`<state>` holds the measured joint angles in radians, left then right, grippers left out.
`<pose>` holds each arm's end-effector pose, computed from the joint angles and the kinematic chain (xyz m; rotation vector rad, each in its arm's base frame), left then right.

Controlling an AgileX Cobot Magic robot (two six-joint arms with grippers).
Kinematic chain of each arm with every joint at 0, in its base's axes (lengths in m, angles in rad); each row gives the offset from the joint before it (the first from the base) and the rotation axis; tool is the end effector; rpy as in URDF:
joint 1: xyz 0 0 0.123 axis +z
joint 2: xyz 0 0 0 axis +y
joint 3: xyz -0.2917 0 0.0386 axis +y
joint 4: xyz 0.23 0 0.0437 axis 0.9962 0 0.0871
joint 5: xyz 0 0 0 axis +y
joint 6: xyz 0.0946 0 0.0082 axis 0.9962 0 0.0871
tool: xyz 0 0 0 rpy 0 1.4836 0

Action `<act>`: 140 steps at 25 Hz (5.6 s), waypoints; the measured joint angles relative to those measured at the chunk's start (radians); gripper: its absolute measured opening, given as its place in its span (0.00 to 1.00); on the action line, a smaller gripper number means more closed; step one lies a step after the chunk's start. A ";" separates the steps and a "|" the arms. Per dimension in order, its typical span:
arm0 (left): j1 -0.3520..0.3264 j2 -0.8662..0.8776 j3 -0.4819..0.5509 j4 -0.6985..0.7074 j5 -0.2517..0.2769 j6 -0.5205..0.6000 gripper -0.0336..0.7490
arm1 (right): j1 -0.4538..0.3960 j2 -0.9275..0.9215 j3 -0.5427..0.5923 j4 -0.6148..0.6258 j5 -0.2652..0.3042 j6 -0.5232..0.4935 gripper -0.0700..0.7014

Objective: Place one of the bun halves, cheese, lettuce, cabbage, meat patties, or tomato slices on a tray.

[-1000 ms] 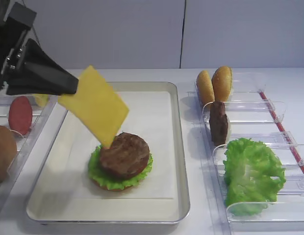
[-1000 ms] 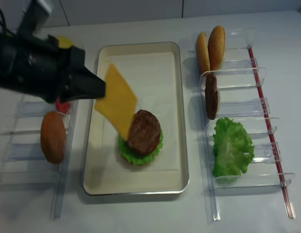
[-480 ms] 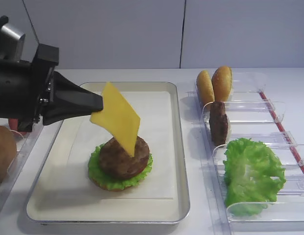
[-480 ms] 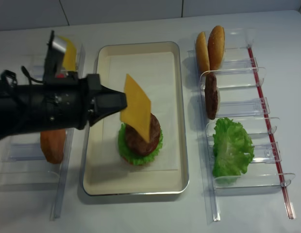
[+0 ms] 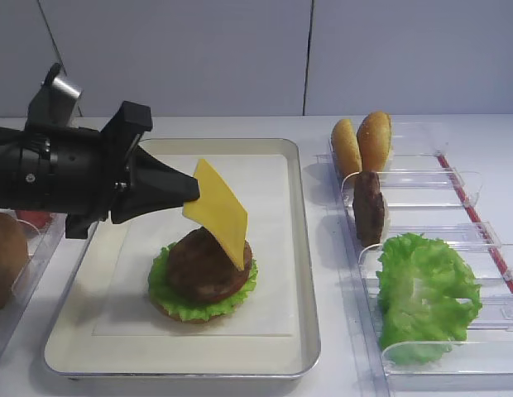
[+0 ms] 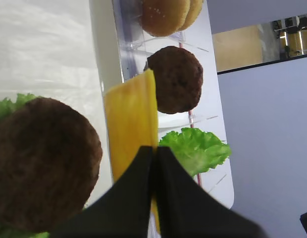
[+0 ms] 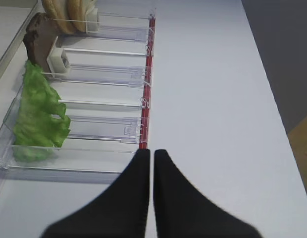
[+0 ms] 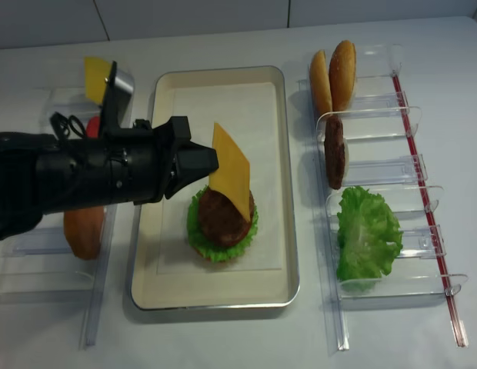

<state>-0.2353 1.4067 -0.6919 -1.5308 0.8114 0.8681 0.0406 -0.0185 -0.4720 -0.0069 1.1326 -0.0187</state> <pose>0.2213 -0.1239 0.2587 -0.0001 2.3481 -1.3661 -0.0293 -0.0018 0.2530 -0.0624 2.1248 0.0046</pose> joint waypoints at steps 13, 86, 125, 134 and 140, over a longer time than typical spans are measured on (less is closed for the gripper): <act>0.000 0.042 0.000 0.139 -0.045 -0.045 0.03 | 0.000 0.000 0.000 -0.002 0.000 0.000 0.16; -0.028 0.081 -0.067 0.391 -0.074 -0.189 0.48 | 0.000 0.000 0.000 -0.002 0.002 0.003 0.16; -0.028 -0.555 -0.293 1.668 0.440 -0.987 0.48 | 0.000 0.000 0.000 -0.004 0.000 0.003 0.16; -0.028 -0.852 -0.064 1.622 0.448 -0.987 0.47 | 0.000 0.000 0.000 -0.004 0.000 0.003 0.16; -0.028 -1.039 0.079 1.601 0.448 -0.975 0.41 | 0.000 0.000 0.000 -0.004 0.000 0.003 0.16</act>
<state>-0.2630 0.3677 -0.6131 0.0705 1.2591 -0.1068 0.0406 -0.0185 -0.4720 -0.0106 1.1331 -0.0152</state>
